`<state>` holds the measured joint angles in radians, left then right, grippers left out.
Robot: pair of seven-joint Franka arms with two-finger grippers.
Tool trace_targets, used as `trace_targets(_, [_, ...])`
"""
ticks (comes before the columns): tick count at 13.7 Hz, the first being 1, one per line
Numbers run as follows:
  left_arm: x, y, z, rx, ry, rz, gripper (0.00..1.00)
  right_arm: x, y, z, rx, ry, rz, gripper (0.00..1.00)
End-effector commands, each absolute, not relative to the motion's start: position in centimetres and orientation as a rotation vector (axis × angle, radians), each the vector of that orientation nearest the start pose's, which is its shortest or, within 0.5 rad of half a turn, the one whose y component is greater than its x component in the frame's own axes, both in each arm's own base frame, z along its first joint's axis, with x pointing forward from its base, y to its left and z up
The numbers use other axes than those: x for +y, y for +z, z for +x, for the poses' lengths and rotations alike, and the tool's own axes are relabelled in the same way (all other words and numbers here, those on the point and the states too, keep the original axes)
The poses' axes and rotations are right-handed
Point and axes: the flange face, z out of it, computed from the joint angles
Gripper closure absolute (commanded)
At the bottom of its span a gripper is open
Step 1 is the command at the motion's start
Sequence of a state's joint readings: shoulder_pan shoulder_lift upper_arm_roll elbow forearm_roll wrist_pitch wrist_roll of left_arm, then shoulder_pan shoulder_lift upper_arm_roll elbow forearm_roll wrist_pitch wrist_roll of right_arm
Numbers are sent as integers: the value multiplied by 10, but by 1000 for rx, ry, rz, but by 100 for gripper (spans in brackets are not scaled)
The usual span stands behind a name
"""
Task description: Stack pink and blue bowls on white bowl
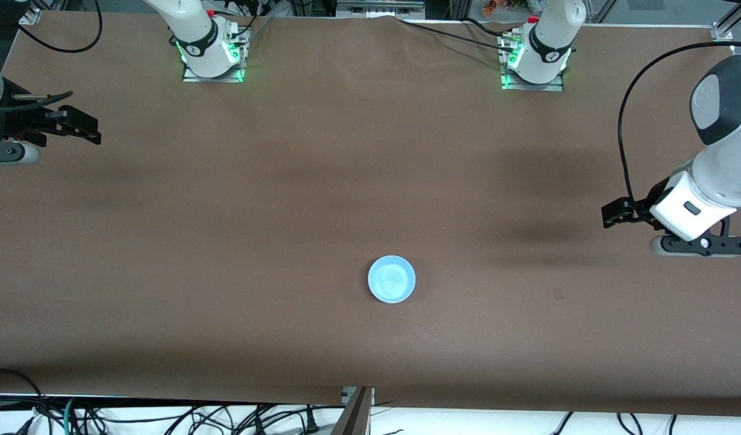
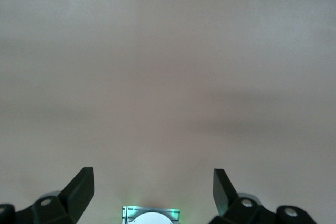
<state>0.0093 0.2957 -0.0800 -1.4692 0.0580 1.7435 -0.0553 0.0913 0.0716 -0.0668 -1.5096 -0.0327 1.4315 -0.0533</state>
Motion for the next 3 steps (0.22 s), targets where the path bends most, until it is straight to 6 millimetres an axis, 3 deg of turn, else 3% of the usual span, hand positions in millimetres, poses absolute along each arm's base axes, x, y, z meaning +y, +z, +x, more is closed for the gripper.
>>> trace_targets(1, [-41, 514, 646, 54, 8, -3092, 0, 13, 603, 554, -149, 265, -3148, 0])
trace_targets(3, [-39, 531, 651, 43, -49, -3097, 0, 14, 608, 556, -153, 272, -3147, 0])
